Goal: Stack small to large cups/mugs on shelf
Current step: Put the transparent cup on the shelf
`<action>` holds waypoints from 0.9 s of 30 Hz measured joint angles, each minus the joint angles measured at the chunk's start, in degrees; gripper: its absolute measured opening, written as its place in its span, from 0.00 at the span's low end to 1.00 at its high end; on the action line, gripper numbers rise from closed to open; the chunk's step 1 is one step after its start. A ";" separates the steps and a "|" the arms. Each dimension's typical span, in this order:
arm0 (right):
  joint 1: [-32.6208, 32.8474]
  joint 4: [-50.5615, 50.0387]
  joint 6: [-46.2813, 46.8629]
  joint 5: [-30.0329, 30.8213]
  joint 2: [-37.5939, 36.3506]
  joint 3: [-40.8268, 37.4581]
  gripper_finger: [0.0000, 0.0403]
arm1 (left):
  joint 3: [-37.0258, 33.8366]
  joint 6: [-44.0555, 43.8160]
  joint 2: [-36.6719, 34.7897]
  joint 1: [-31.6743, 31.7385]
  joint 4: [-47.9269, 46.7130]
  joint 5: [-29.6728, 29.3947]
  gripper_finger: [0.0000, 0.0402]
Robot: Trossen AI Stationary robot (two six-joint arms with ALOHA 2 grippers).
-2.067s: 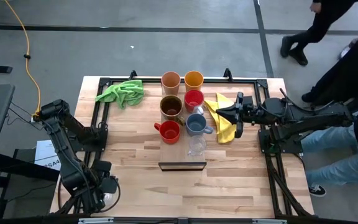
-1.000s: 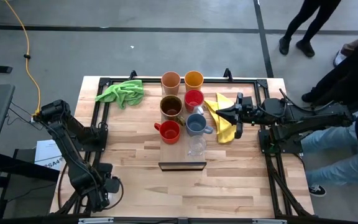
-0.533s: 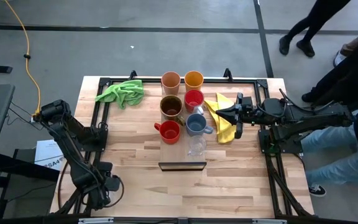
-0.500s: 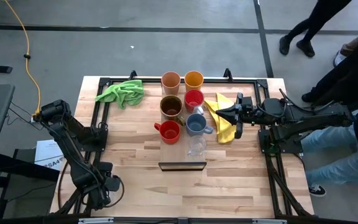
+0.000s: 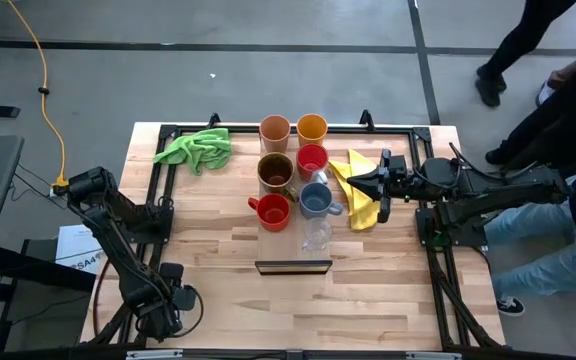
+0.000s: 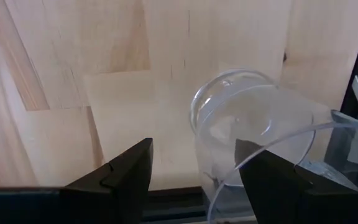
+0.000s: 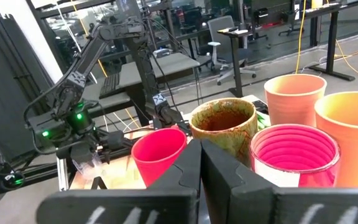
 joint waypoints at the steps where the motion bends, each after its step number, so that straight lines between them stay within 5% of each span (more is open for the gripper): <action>1: 0.00 0.00 0.00 0.00 0.01 0.00 0.00 | 0.00 -0.04 0.00 0.00 0.01 0.01 0.55; 6: 0.02 0.00 0.02 0.00 0.00 0.00 0.00 | 0.00 -0.23 0.00 0.00 -0.43 0.32 0.49; 19: 0.00 0.00 0.48 0.00 -0.01 0.00 0.00 | 1.01 -0.19 -0.02 -0.02 -1.23 1.07 0.04; 27: 0.02 0.00 0.49 0.00 -0.02 0.00 0.00 | 1.73 0.16 -0.04 0.04 -2.51 0.44 0.01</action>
